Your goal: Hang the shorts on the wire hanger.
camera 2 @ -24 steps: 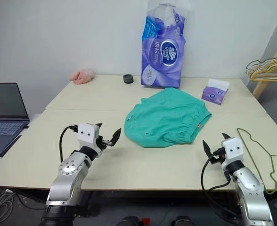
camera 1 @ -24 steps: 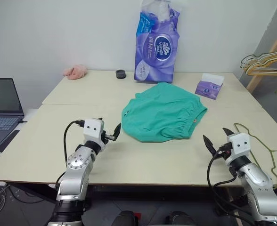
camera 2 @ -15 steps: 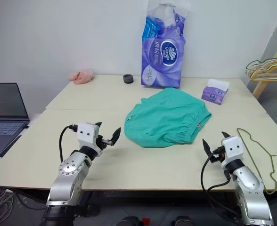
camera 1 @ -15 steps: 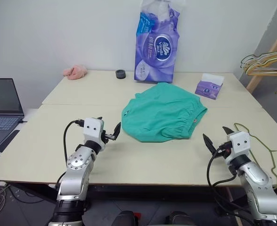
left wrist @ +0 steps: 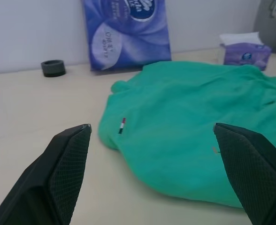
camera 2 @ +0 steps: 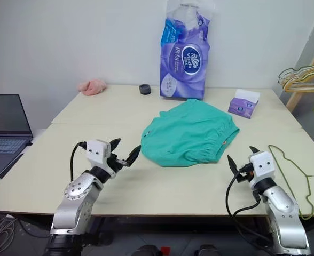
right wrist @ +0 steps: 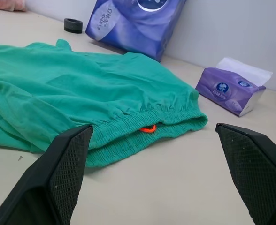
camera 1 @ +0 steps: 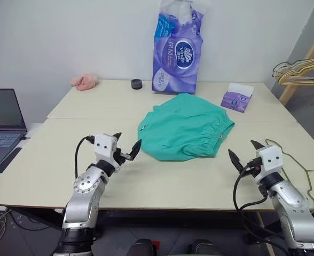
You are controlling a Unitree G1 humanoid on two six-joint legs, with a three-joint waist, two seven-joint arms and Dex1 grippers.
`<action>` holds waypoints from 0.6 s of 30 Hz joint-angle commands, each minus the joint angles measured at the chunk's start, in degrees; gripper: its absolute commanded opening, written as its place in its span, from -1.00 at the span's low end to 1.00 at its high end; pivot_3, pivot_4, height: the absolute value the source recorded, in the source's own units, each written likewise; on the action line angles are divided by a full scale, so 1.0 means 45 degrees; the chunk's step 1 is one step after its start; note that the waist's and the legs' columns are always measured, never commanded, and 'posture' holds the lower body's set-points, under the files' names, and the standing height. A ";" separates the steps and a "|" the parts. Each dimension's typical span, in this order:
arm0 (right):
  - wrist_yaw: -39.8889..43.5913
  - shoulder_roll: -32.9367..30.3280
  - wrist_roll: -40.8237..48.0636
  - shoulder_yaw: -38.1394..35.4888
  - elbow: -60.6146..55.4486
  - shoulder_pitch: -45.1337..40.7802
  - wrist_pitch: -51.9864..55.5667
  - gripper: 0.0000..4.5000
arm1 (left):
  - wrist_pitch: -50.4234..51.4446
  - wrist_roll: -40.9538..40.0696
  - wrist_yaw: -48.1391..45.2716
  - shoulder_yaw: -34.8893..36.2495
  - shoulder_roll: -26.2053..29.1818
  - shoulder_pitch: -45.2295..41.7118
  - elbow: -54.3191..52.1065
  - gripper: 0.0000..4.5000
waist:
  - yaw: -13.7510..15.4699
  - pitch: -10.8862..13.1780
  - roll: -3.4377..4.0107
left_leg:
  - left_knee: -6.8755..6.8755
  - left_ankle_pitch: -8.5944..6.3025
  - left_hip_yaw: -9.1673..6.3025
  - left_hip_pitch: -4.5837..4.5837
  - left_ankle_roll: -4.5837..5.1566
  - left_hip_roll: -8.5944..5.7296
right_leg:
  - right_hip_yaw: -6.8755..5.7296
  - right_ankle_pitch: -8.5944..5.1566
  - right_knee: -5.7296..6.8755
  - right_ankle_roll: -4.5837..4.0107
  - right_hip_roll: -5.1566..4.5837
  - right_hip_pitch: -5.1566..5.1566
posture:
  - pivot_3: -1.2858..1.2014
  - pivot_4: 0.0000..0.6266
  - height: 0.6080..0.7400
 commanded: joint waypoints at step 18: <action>0.4202 -0.3361 0.0164 0.2929 -0.3877 0.0378 0.1534 1.00 | -0.2317 0.2961 -0.3467 -0.2805 0.2380 -0.4271 0.5394 0.96 | -0.0079 -0.0004 -0.0003 | 0.0006 -0.0001 0.0005 0.0002 0.0001 0.0002 | -0.0008 -0.0049 0.0000 0.0041 0.0016 0.0003 | 0.00 -1.00 1.00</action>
